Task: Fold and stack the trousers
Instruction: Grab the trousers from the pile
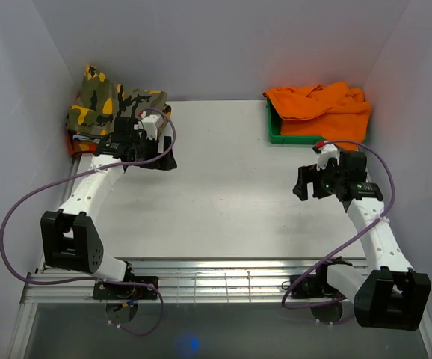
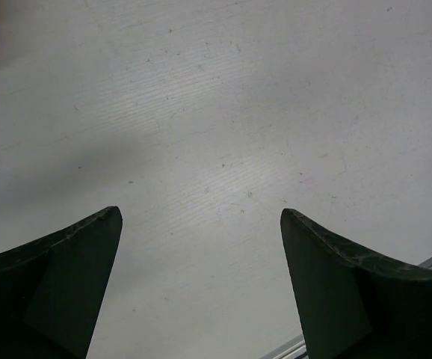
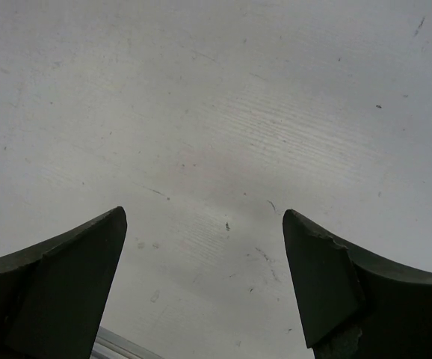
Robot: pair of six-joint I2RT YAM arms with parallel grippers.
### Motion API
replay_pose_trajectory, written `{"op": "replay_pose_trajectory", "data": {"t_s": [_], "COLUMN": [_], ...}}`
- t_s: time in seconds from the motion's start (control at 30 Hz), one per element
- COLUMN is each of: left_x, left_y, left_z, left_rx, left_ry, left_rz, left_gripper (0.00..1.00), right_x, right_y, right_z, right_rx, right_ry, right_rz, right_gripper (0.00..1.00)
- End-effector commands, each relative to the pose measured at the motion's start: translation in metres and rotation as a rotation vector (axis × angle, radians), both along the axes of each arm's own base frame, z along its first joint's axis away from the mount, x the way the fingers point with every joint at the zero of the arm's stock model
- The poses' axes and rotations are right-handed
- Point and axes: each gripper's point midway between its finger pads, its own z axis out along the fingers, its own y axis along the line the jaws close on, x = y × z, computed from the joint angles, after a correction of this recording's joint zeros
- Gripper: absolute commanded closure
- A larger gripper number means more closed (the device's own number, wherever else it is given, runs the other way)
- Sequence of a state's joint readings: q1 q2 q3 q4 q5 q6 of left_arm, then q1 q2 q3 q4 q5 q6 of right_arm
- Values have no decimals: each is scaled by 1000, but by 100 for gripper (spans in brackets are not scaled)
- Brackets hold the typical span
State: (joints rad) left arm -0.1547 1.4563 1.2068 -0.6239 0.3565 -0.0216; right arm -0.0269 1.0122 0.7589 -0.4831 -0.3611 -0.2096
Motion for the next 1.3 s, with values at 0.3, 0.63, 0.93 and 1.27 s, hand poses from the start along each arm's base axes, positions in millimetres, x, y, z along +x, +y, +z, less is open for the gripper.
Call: {"op": "replay_pose_trajectory", "data": {"t_s": [0.3,0.63,0.93,1.27], "left_x": [-3,-2,-5,-1], "left_y": [-21,-12,1,9], "left_z": [116,107,87,64], "left_rx": [-146,-198,-240,-245], "left_ry": [-210,-155,-90,-25], "left_rz": [-75,-46,-17,11], "left_gripper": [2,2,2,2], "right_x": [161,289,372,415], "right_y": [-24,-44,-103,-124], "right_z": [140,122,68,-18], "right_rx": [-49,-129,-337,-607], "right_ry": [-248,-296,-372,-422], "right_rz": [-109,-142,-382,-265], "right_gripper": [10,10,10,10]}}
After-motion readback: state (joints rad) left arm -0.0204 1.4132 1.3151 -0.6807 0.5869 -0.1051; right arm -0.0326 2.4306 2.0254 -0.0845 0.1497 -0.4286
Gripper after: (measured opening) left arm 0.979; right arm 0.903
